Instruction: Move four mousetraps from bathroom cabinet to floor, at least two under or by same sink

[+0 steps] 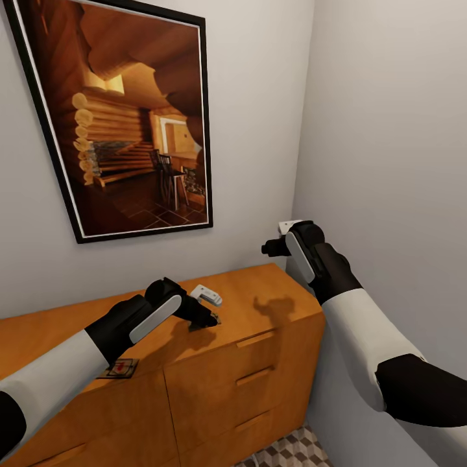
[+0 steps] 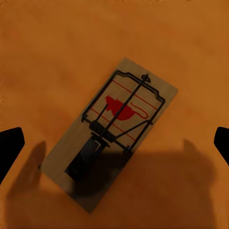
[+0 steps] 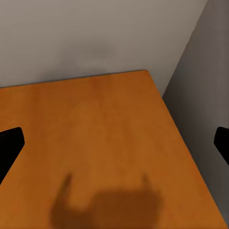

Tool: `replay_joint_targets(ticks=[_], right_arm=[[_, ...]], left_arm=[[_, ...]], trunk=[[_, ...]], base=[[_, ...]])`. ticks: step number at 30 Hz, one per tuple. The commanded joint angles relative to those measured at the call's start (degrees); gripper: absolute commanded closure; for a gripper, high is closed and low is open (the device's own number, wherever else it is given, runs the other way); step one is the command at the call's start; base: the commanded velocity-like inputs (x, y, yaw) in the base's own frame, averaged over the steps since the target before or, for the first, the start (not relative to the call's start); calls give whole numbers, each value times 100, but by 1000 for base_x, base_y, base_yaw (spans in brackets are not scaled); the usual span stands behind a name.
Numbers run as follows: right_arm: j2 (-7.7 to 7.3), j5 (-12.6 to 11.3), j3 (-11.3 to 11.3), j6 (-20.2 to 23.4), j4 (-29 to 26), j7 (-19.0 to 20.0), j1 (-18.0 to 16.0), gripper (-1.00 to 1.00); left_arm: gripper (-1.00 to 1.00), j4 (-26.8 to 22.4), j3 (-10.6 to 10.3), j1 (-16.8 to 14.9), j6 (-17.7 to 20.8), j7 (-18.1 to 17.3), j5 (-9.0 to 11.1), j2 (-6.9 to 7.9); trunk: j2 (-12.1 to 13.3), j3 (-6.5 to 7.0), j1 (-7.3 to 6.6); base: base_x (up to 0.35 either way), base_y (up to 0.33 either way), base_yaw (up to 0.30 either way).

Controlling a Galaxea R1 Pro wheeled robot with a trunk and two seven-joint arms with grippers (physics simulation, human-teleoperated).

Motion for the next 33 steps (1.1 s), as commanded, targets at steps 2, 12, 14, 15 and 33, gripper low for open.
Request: replay_joint_targets(ticks=[2,12,14,15,33], right_arm=[[-1,-60,9,16,-3,-59,-6,-100],[-1,-60,15,16,-3,-59,-6,-100],[-1,-60,16,16,-3,-59,-6,-100],[-1,-60,16,16,-3,-59,-6,-100],[-1,-60,13,16,-3,-59,-6,-100]], left_arm=[[-100,-15,-1,-8,7,60,57,5],[-100,22,-6,-8,7,60,67,-2],[-100,23,-7,-8,7,60,65,-2],[-100,23,-7,-8,7,60,65,-2],[-100,7,-22,-8,7,58,71,-3]], trunk=[[-4,-7,0],[-4,-7,0],[-4,-7,0],[-4,-7,0],[-4,-7,0]], base=[[0,0,0],[52,26,0],[121,42,0],[112,38,0],[26,9,0]])
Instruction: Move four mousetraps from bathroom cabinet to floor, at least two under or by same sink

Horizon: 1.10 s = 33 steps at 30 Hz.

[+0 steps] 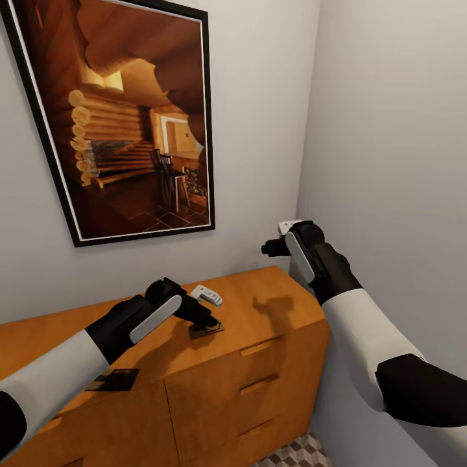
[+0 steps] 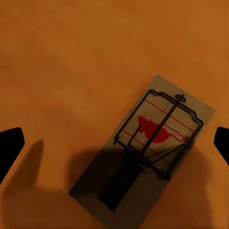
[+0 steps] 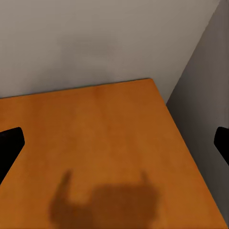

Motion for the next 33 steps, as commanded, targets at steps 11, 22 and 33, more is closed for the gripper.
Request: replay_joint_targets(ticks=[11,22,33], right_arm=[[-1,-60,13,16,-3,-59,-6,-100],[-1,-67,15,16,-3,-59,-6,-100],[-1,-82,15,16,-3,-59,-6,-100]], left_arm=[[-100,12,-37,-8,7,61,118,-9],[-100,178,-55,-8,7,60,148,-147],[-100,358,-54,-8,7,69,149,-255]], trunk=[[-4,-7,0],[-4,-7,0],[-4,-7,0]], base=[[1,0,0],[0,0,0],[0,0,0]])
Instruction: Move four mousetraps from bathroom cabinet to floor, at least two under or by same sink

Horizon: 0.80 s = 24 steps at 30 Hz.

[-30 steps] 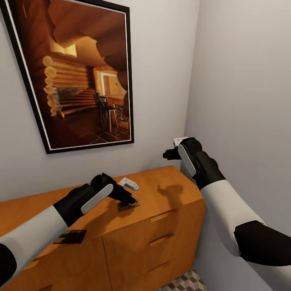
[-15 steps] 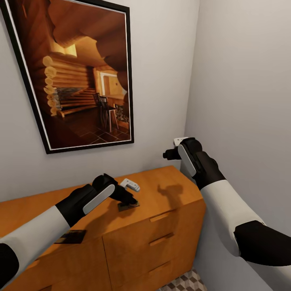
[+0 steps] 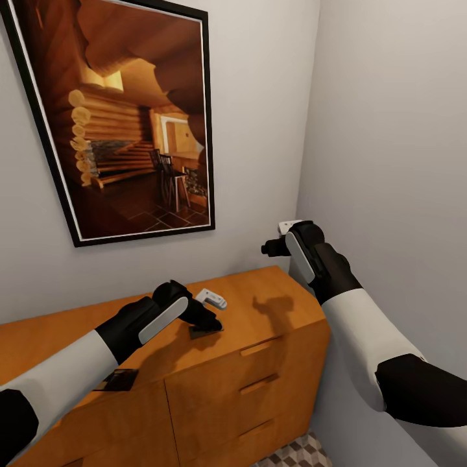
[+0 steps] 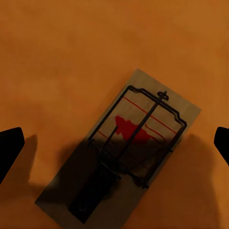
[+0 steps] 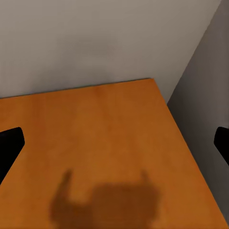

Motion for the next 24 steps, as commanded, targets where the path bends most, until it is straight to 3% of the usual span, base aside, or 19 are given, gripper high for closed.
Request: replay_joint_targets(ticks=[1,24], right_arm=[[-1,-61,9,16,-3,-59,-6,-100],[-1,-65,9,16,-3,-59,-6,-100]], left_arm=[[-100,-2,-17,-8,6,59,60,3],[-100,243,-17,-8,6,45,71,-19]], trunk=[[-4,-7,0],[-4,-7,0]], base=[[0,0,0],[0,0,0]])
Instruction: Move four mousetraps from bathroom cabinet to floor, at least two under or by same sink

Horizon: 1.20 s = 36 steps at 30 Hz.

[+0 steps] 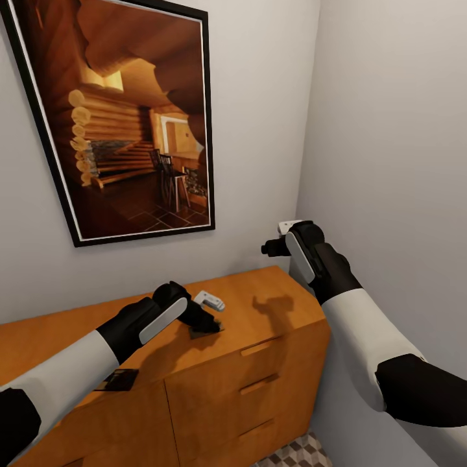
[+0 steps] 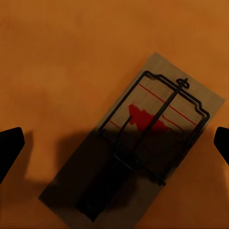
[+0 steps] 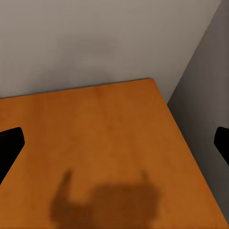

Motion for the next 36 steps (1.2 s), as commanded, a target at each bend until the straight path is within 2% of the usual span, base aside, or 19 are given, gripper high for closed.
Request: replay_joint_targets(ticks=[1,5,14,22,28,36], right_arm=[[-1,-60,9,16,-3,-59,-6,-100],[-1,-60,9,16,-3,-59,-6,-100],[-1,-67,9,16,2,-59,-6,-100],[-1,-68,14,16,0,-59,-6,-100],[-1,-68,16,16,2,-59,-6,-100],[-1,-68,10,16,0,-59,-6,-100]], left_arm=[[-100,-7,-18,-8,6,59,62,5],[-100,169,-18,-8,-10,-65,61,2],[-100,660,-26,-8,-65,-607,-17,-8],[-100,796,-32,-8,-84,-735,-40,-20],[-100,865,-28,-8,-87,-756,-40,-111],[-100,1167,-27,-8,-106,-761,-44,-310]], trunk=[[-4,-7,0],[-4,-7,0],[-4,-7,0],[-4,-7,0],[-4,-7,0],[-4,-7,0]], base=[[0,0,0],[0,0,0],[0,0,0],[0,0,0],[0,0,0],[0,0,0]])
